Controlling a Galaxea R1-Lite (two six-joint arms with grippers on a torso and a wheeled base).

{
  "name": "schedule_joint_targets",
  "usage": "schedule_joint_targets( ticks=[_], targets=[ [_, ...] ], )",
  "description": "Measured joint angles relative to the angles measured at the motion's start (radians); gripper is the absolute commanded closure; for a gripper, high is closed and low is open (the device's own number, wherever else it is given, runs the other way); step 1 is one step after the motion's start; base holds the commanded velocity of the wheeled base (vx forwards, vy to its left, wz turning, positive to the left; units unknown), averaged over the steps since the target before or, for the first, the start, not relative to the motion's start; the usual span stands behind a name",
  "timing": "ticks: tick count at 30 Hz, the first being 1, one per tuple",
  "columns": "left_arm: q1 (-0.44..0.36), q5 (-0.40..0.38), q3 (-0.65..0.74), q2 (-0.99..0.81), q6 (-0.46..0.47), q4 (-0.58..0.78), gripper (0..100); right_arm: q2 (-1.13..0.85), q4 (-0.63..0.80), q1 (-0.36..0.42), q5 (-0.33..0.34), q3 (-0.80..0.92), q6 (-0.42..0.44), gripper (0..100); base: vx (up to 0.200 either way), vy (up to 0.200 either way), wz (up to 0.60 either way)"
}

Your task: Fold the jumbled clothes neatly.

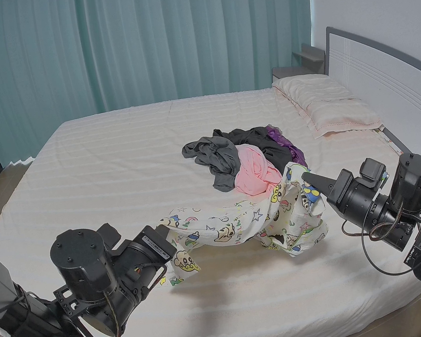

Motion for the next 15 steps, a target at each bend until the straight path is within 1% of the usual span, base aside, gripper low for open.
schedule_joint_targets(
  ticks=[3, 15],
  targets=[
    [0.0, 0.001, 0.004, -0.002, 0.0, -0.001, 100, 0.0, 0.0, 0.0, 0.0, 0.0, 0.0, 100, 0.0, 0.0, 0.0],
    [-0.001, 0.0, 0.018, -0.017, 0.005, 0.0, 100, 0.006, 0.0, -0.001, 0.001, 0.0, 0.0, 100, 0.0, 0.2, 0.0]
  ],
)
